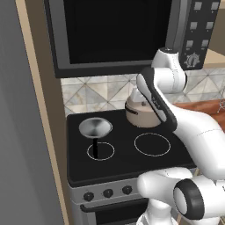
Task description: Move the pot and pan from the stove into the sink.
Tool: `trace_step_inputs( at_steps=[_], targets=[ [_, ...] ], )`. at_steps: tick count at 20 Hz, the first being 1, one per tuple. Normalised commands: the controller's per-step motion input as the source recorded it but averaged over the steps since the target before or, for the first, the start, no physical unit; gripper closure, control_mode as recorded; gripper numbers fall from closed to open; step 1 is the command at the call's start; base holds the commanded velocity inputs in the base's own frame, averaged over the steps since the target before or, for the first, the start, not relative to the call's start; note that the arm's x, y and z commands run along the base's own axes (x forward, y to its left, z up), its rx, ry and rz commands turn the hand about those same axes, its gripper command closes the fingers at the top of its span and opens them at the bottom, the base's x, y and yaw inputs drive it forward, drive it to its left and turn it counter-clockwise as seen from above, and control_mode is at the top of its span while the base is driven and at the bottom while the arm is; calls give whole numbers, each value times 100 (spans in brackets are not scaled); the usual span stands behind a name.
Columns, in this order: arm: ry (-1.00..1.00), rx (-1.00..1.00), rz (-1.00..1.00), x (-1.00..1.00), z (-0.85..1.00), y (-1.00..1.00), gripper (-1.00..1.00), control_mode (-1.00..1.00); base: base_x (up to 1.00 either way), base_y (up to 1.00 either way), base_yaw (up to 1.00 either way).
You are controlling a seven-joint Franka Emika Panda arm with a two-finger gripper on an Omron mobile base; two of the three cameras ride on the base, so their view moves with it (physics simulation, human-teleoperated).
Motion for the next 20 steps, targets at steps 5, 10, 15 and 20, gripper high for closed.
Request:
trace_step_inputs(
  at_steps=[5, 10, 15, 20],
  targets=[
    [0, 0, 1, -4, -8, 0, -100, -100, 0, 0, 0],
    [0, 0, 3, -21, -14, 0, -100, -100, 0, 0, 0],
    [0, 0, 2, -29, -13, 9, -100, -100, 0, 0, 0],
    [0, 1, 0, -24, -13, 19, -100, -100, 0, 0, 0]
  ],
)
